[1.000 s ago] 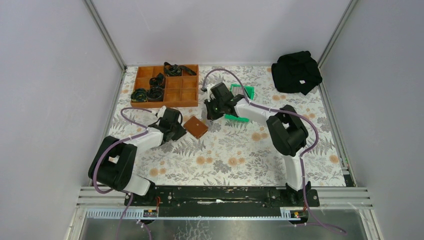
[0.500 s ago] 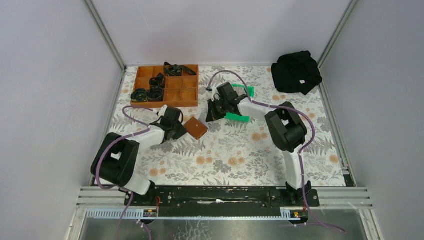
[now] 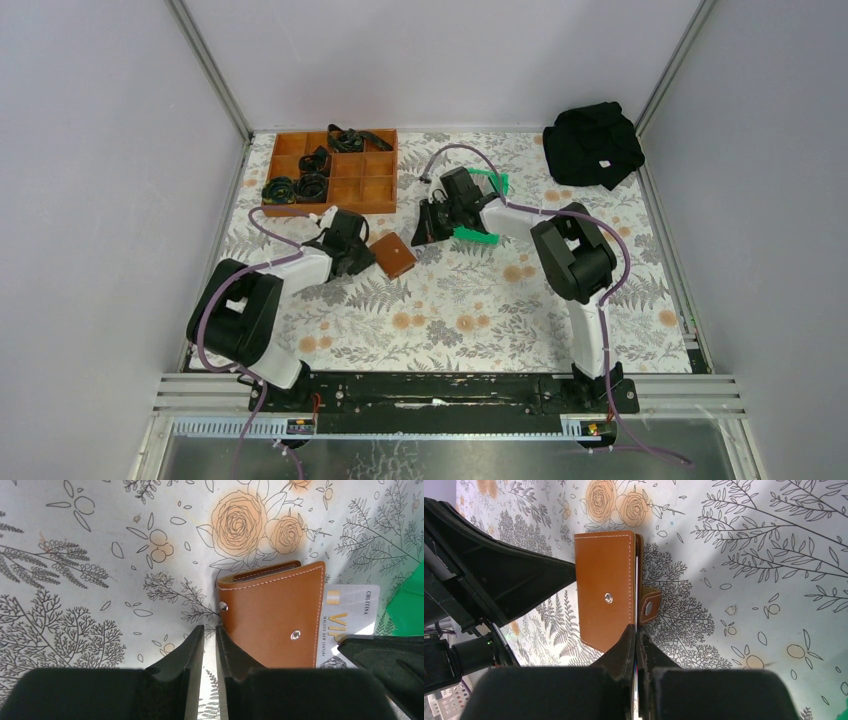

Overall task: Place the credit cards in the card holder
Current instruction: Open the card holder at the center of the board.

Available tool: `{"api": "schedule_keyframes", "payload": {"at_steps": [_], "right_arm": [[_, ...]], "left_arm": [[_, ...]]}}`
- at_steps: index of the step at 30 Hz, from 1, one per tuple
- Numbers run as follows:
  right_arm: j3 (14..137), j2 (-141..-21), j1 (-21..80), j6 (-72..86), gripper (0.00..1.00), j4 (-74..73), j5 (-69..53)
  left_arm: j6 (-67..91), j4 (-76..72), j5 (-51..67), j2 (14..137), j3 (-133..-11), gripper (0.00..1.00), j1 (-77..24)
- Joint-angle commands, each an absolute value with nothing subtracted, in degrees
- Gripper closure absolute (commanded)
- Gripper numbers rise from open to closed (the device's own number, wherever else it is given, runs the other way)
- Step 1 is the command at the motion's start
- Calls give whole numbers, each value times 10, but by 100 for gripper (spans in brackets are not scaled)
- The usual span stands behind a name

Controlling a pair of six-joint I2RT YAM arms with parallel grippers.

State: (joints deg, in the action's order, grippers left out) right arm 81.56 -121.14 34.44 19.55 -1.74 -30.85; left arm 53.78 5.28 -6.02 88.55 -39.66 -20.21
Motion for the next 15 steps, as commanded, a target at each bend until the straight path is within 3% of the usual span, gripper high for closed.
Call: {"api": "schedule_keyframes", "payload": {"at_steps": [1, 15], "right_arm": [[803, -1207, 342, 215, 100, 16, -329], [772, -1191, 337, 275, 100, 67, -321]], "left_arm": [[516, 41, -55, 909, -402, 78, -202], [504, 38, -38, 915, -389, 78, -202]]}}
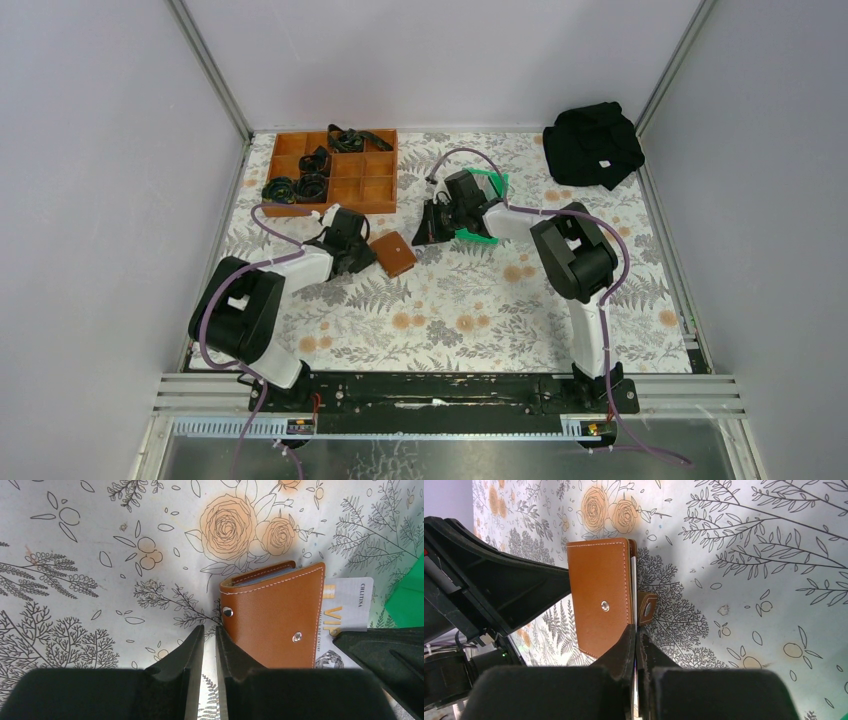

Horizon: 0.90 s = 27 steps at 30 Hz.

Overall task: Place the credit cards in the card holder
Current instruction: Open the card holder at the center of the board.

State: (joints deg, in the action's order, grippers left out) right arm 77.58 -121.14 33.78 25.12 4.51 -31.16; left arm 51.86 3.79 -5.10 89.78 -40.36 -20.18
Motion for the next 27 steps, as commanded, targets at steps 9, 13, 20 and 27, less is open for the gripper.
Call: {"api": "schedule_keyframes", "payload": {"at_steps": [9, 13, 20, 27], "right_arm": [[767, -1177, 336, 286, 100, 68, -315], [763, -1169, 334, 283, 100, 62, -308], [763, -1156, 330, 280, 100, 56, -305], [762, -1152, 329, 285, 100, 57, -308]], "left_arm": [[497, 42, -32, 921, -380, 79, -202], [494, 44, -31, 925, -379, 79, -202], [494, 44, -26, 932, -379, 79, -202], [496, 41, -18, 940, -381, 79, -203]]}}
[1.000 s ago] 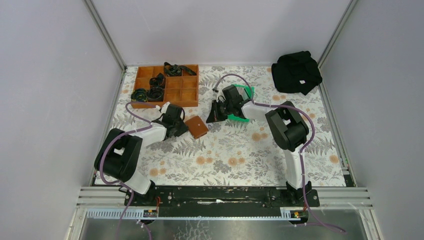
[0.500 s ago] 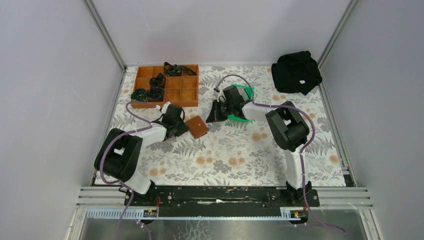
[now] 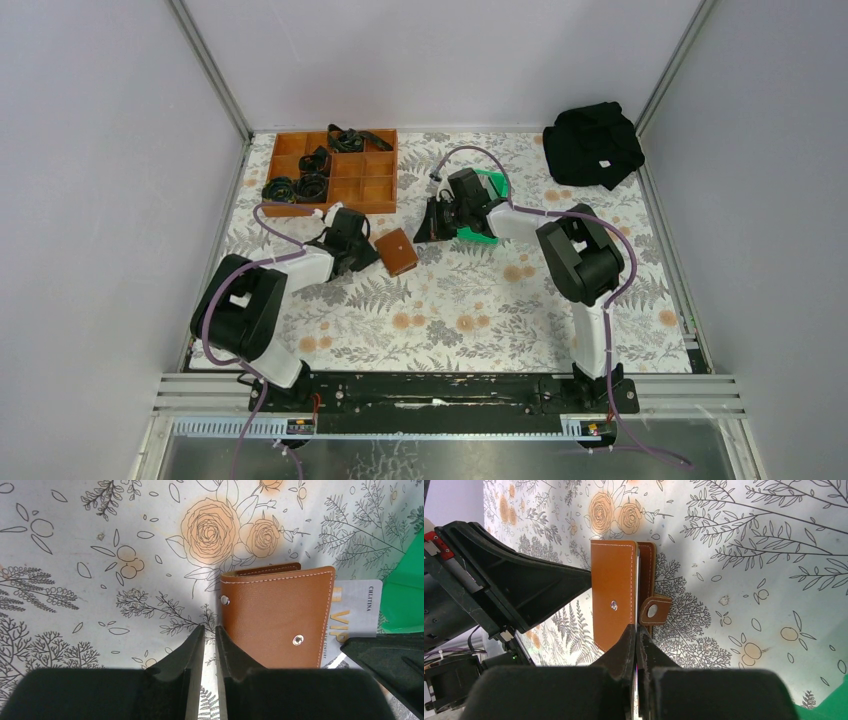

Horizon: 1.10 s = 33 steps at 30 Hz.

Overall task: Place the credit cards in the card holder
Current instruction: Open the card holder at the center of the board.

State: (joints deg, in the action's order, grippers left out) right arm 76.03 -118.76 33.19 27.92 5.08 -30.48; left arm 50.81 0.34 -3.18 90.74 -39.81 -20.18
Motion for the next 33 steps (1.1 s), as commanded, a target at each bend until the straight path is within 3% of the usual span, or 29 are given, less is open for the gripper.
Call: {"api": "schedule_keyframes", "payload": {"at_steps": [1, 33], "right_arm": [[762, -1152, 329, 286, 100, 58, -308], [771, -1136, 329, 278, 100, 36, -300]], "left_arm": [[496, 40, -16, 940, -381, 79, -202], [493, 43, -5, 941, -381, 80, -202]]}}
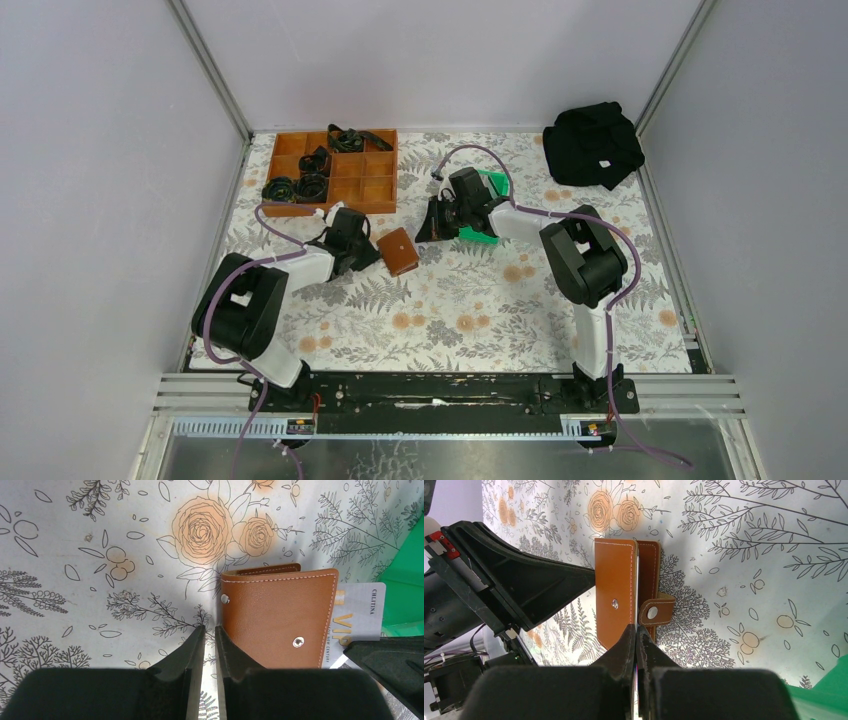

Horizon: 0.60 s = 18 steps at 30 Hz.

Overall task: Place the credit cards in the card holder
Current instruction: Open the card holder at the center of the board.

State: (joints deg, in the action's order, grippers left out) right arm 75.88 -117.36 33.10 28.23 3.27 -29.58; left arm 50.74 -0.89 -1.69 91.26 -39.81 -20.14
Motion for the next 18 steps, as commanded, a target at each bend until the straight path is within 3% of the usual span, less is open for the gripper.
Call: {"api": "schedule_keyframes", "payload": {"at_steps": [1, 18], "right_arm": [[772, -1135, 329, 278, 100, 35, -300], [774, -1134, 329, 271, 100, 18, -301]], "left_arm": [[493, 42, -5, 941, -381, 79, -202], [497, 35, -4, 942, -373, 80, -203]]}}
